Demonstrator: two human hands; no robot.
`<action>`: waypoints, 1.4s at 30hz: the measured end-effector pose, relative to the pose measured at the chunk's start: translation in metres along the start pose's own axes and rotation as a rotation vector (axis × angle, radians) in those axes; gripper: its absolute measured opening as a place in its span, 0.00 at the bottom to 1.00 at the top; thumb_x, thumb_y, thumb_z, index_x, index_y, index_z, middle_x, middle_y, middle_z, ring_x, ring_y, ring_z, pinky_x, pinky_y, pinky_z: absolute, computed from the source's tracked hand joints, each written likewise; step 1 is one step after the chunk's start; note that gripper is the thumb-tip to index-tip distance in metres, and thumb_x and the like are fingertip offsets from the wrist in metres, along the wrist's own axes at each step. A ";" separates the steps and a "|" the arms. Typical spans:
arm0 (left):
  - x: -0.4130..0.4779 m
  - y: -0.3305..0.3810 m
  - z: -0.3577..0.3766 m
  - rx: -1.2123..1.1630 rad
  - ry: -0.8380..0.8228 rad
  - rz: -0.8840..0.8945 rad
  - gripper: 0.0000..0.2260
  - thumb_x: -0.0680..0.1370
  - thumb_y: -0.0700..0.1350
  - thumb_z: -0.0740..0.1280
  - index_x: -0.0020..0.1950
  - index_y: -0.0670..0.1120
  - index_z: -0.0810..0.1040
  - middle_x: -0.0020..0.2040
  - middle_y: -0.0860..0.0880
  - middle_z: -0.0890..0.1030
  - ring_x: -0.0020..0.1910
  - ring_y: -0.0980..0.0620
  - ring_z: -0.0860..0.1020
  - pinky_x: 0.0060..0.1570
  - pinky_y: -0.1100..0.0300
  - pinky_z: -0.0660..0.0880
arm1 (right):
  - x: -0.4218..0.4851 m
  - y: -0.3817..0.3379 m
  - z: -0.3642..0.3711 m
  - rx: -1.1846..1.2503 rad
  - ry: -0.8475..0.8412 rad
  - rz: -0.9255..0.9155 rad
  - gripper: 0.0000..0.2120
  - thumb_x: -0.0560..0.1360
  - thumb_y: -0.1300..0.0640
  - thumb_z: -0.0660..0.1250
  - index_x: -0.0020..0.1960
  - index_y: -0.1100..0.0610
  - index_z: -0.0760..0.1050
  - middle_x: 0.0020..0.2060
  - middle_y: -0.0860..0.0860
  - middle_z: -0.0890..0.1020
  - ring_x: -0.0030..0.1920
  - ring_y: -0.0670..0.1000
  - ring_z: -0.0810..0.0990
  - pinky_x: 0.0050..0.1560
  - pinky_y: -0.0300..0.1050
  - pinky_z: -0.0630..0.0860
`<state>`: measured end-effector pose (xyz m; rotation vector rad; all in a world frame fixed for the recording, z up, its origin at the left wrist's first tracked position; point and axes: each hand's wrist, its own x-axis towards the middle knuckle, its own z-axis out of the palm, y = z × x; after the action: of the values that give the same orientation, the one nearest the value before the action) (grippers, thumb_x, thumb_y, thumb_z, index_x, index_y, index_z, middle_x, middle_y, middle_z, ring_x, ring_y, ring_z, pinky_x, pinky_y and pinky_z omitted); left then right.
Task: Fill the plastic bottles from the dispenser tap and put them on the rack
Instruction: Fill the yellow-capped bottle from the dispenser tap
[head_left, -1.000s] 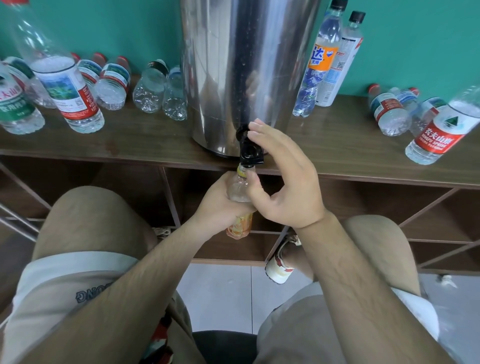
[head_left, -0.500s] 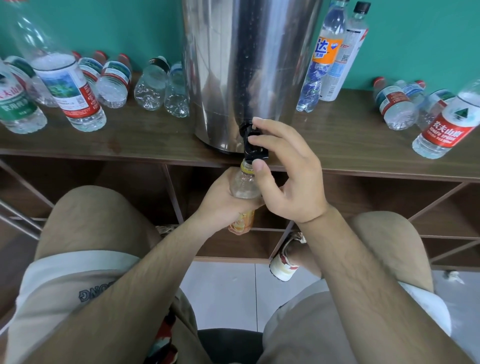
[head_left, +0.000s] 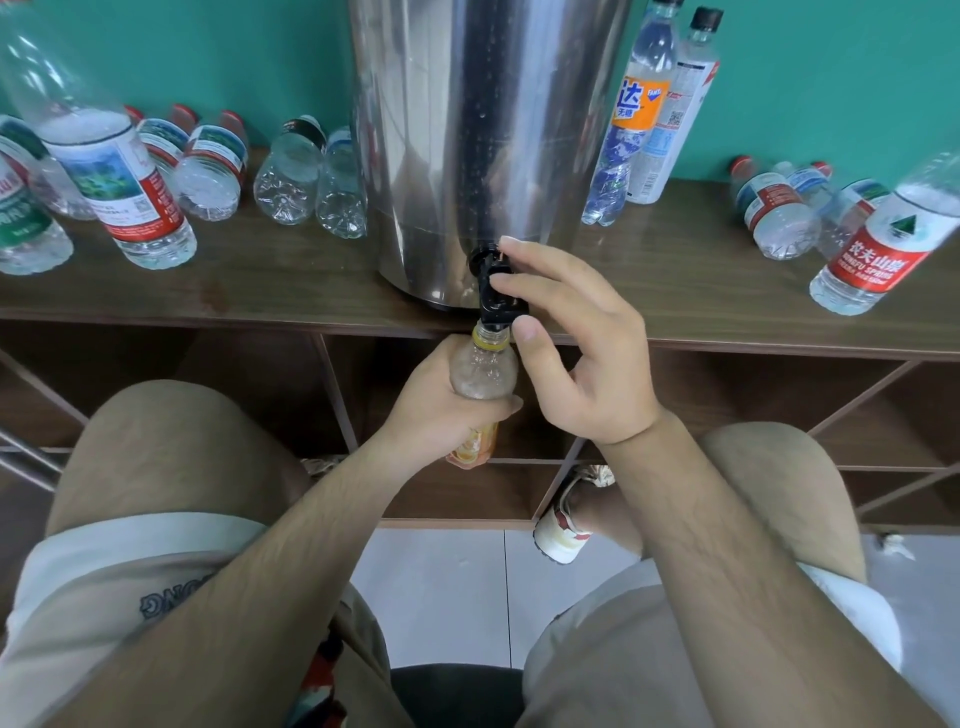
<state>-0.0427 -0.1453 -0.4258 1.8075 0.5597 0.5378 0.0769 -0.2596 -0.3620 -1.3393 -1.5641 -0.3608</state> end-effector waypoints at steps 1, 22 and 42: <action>0.000 -0.001 0.000 -0.013 -0.003 -0.015 0.22 0.70 0.48 0.80 0.60 0.45 0.78 0.53 0.46 0.84 0.56 0.46 0.83 0.61 0.37 0.77 | 0.000 0.001 -0.002 0.000 -0.001 -0.003 0.14 0.81 0.64 0.63 0.61 0.69 0.81 0.67 0.64 0.79 0.68 0.57 0.80 0.68 0.54 0.77; -0.004 -0.006 0.004 -0.064 0.041 -0.127 0.26 0.67 0.48 0.82 0.61 0.47 0.77 0.54 0.47 0.84 0.56 0.48 0.83 0.62 0.40 0.79 | 0.006 0.001 -0.022 -0.042 -0.065 0.006 0.21 0.72 0.75 0.65 0.63 0.67 0.81 0.68 0.61 0.79 0.67 0.58 0.80 0.62 0.60 0.79; -0.004 -0.006 0.005 -0.036 0.048 -0.129 0.28 0.66 0.51 0.83 0.63 0.53 0.77 0.54 0.53 0.84 0.55 0.53 0.83 0.61 0.43 0.80 | 0.002 0.003 -0.014 -0.012 -0.158 0.047 0.15 0.83 0.56 0.68 0.67 0.62 0.80 0.73 0.56 0.77 0.72 0.52 0.76 0.64 0.60 0.79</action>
<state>-0.0436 -0.1494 -0.4336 1.7153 0.6903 0.5009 0.0868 -0.2680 -0.3551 -1.4403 -1.6589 -0.2408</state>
